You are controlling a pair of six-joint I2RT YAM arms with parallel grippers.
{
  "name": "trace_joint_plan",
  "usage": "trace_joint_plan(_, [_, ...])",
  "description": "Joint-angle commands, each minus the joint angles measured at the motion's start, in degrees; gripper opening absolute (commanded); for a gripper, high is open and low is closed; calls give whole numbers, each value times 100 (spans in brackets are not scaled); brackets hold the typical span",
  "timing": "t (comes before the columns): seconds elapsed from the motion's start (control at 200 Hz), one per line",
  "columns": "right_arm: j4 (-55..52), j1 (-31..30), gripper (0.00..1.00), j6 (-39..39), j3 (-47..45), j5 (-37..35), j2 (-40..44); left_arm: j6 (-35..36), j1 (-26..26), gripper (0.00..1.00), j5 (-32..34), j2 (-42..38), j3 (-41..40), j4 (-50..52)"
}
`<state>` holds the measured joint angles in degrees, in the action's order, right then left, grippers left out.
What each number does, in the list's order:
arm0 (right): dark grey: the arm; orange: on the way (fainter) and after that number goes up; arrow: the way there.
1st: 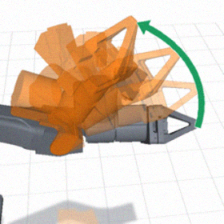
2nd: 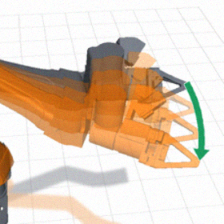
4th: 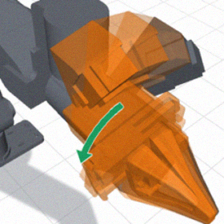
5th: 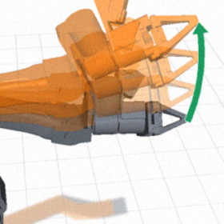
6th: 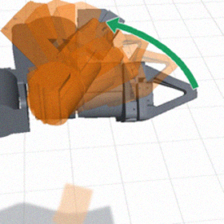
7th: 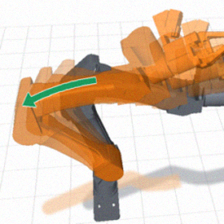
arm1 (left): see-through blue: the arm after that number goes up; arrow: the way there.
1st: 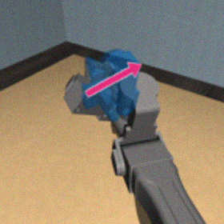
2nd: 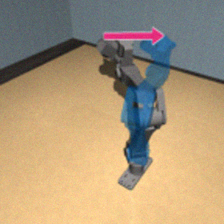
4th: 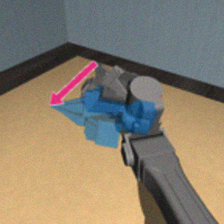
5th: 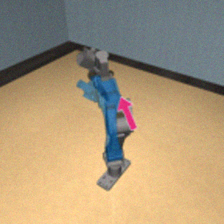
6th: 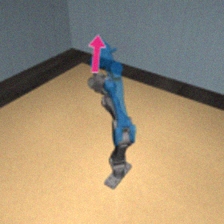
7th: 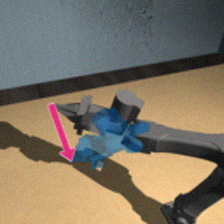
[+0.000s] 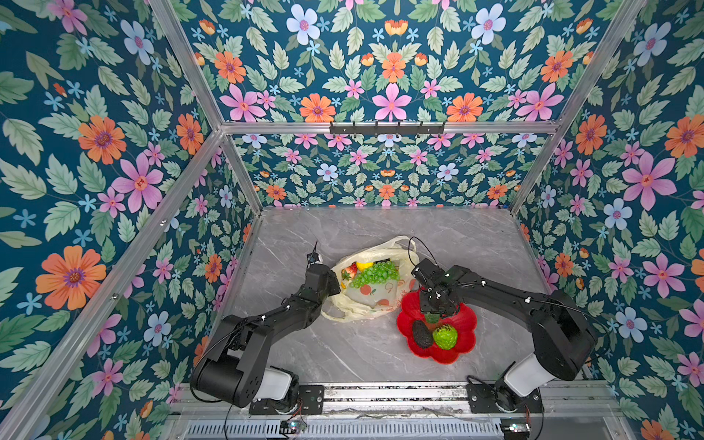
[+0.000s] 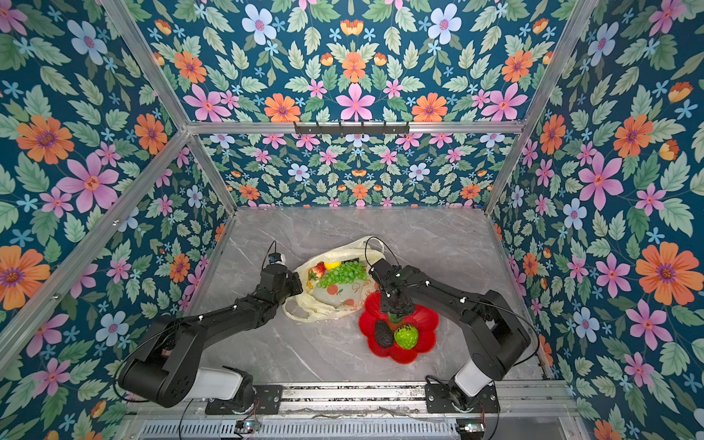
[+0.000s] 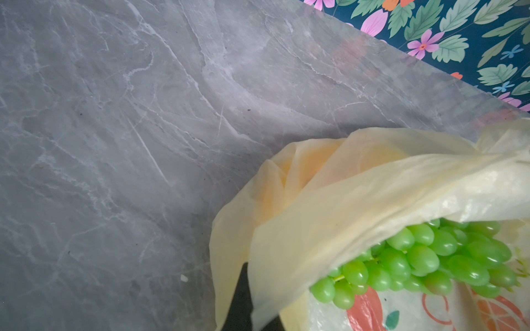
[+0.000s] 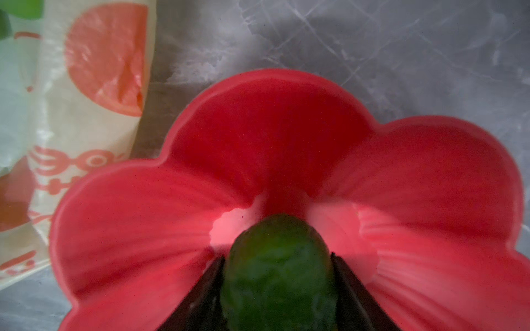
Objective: Take fruits out of the plastic bag
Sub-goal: Place the fruit on the plate.
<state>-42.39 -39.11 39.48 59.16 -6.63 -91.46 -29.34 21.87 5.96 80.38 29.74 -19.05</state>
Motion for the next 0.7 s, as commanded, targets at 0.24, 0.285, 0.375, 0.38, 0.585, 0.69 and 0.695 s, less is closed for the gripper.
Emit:
trace_joint_plan(0.24, [-114, -26, 58, 99, -208, 331, 75, 77, -7, 0, 64, 30, 40, 2])
trace_joint_plan(0.285, [-120, -38, 58, 112, -220, 360, 82, 69, -3, 0, 58, 19, 41, 6])
trace_joint_plan(0.375, [-138, -85, 59, 125, -229, 356, 59, 78, -7, 0, 61, -5, 32, 6])
trace_joint_plan(0.38, [-138, -87, 59, 132, -229, 351, 54, 78, -7, 0, 62, -5, 32, 6])
trace_joint_plan(0.585, [-121, -116, 62, 165, -220, 306, -38, 78, 0, 0, 62, -29, 23, 15])
trace_joint_plan(0.69, [-139, -118, 65, 149, -197, 260, -47, 87, -3, 0, 81, -45, 23, 24])
trace_joint_plan(0.695, [-143, -116, 65, 153, -195, 255, -47, 87, -5, 0, 81, -43, 23, 24])
